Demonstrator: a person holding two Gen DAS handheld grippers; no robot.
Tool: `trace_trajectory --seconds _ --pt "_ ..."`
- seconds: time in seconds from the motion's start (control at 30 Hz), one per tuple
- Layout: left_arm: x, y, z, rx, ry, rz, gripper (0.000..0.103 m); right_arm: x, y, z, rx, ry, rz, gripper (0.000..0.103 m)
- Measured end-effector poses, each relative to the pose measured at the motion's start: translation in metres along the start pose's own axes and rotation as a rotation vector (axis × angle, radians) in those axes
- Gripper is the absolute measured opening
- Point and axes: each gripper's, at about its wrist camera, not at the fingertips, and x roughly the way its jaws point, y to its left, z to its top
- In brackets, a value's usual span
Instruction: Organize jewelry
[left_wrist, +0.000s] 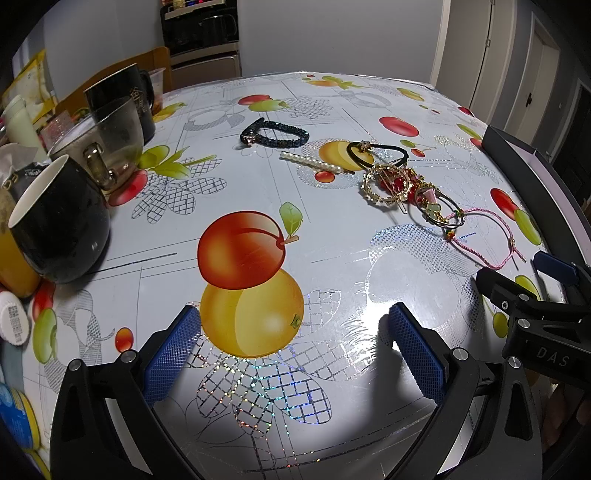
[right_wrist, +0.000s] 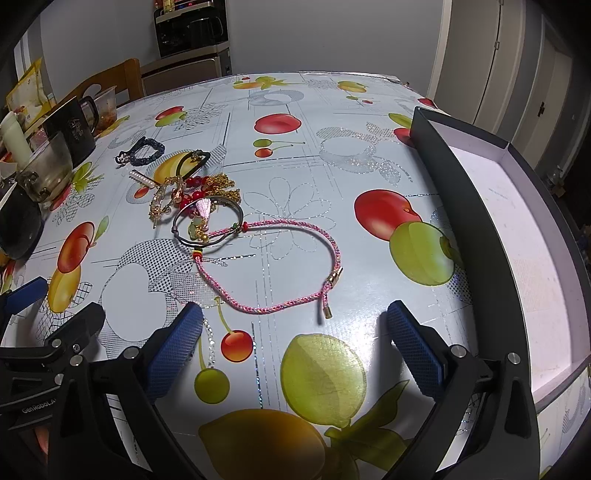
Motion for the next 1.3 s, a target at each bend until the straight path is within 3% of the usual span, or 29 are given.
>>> trace_trajectory --seconds 0.23,0.33,0.47,0.6,0.67,0.73,0.77,1.0,1.13,1.3 --pt "0.000 0.000 0.000 0.000 0.000 0.000 0.101 0.000 0.001 0.000 -0.002 -0.004 0.002 0.095" --pt "0.000 0.000 0.000 -0.001 -0.001 0.000 0.101 -0.006 -0.002 -0.001 0.014 -0.029 -0.002 0.073" --pt "-0.003 0.002 0.001 -0.013 -0.025 -0.045 0.098 -0.004 0.003 0.002 -0.021 -0.029 0.021 0.069" --pt "-0.006 0.005 0.003 -0.035 -0.058 -0.086 0.092 -0.003 0.012 0.007 -0.080 -0.042 0.044 0.047" --pt "-0.009 0.007 0.005 -0.058 -0.084 -0.079 0.079 -0.002 0.014 0.009 -0.091 -0.045 0.044 0.039" --pt "-0.008 0.006 0.007 -0.055 -0.083 -0.077 0.072 -0.002 0.017 0.009 -0.108 -0.050 0.038 0.017" --pt "-0.007 0.004 0.008 -0.050 -0.081 -0.071 0.063 -0.002 0.019 0.009 -0.119 -0.050 0.036 0.004" --pt "-0.011 0.004 0.007 -0.041 -0.095 -0.078 0.027 -0.003 0.015 0.010 -0.100 -0.053 0.054 0.004" --pt "-0.012 0.004 0.007 -0.033 -0.105 -0.091 0.007 -0.012 0.009 0.010 -0.074 -0.100 0.071 0.004" --pt "-0.016 -0.006 0.008 0.000 -0.133 -0.114 0.000 -0.028 0.009 0.008 -0.077 -0.182 0.062 0.004"
